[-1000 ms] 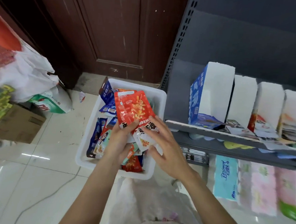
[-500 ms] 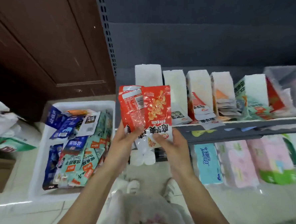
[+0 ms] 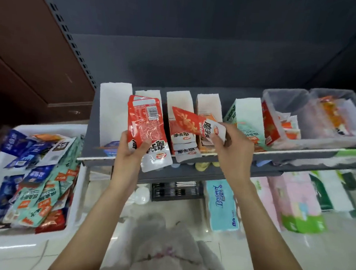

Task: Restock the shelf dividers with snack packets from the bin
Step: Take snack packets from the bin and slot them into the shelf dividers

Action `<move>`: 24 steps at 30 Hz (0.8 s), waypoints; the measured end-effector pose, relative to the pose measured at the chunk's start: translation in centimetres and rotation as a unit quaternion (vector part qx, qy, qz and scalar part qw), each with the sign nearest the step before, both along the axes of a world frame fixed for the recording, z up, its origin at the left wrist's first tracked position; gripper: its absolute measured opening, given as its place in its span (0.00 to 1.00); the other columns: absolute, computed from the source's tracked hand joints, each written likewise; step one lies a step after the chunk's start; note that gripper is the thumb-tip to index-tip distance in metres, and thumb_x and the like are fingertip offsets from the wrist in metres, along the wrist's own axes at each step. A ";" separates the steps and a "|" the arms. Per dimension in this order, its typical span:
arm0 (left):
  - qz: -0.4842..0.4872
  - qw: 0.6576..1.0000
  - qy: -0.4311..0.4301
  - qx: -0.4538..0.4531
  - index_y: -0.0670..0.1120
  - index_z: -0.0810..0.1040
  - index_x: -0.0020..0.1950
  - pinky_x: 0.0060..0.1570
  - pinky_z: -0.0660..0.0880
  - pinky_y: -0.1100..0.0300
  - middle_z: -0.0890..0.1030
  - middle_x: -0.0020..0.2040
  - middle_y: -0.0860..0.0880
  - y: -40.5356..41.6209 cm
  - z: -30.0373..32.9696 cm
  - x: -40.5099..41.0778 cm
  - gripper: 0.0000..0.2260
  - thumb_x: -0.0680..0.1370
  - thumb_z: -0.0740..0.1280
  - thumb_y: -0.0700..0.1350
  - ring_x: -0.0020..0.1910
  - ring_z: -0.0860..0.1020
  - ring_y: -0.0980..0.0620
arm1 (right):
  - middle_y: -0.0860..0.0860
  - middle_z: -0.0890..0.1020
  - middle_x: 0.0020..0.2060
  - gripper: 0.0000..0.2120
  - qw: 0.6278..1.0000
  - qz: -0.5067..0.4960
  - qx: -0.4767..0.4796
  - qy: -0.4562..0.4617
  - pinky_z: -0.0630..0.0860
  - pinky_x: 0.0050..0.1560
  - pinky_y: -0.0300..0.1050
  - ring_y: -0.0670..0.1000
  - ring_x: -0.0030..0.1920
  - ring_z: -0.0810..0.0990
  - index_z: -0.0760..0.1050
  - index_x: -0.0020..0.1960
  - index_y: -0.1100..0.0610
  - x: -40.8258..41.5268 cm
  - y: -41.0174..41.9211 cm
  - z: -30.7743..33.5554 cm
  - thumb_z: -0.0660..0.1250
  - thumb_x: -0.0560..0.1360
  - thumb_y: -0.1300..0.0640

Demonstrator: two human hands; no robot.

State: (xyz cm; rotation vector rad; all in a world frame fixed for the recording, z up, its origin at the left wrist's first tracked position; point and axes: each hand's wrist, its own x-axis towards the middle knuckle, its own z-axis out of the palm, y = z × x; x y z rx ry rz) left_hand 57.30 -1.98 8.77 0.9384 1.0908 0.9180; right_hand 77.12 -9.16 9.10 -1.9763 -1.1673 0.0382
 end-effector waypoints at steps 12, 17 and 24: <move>0.040 0.995 0.073 0.060 0.56 0.73 0.51 0.37 0.75 0.70 0.82 0.47 0.56 3.1 0.4 2.5 0.10 0.75 0.70 0.43 0.42 0.82 0.62 | 0.51 0.73 0.66 0.26 0.919 0.228 -0.267 -0.180 0.68 0.64 0.51 0.55 0.65 0.70 0.66 0.72 0.51 0.0 7.3 -3.5 0.67 0.75 0.53; 0.039 0.997 0.051 0.037 0.47 0.75 0.58 0.47 0.77 0.63 0.82 0.51 0.50 4.1 0.1 3.8 0.12 0.76 0.69 0.43 0.48 0.82 0.56 | 0.54 0.64 0.70 0.43 0.955 0.231 -0.084 -0.164 0.67 0.67 0.50 0.56 0.69 0.64 0.57 0.75 0.48 -2.0 4.4 -2.6 0.75 0.67 0.60; -0.013 1.000 0.012 -0.010 0.51 0.74 0.62 0.61 0.74 0.47 0.81 0.56 0.49 4.0 0.0 4.9 0.12 0.79 0.64 0.49 0.57 0.79 0.50 | 0.53 0.77 0.63 0.32 0.938 0.218 0.010 -0.270 0.78 0.49 0.41 0.49 0.55 0.81 0.75 0.65 0.57 -1.9 4.7 -3.4 0.75 0.61 0.67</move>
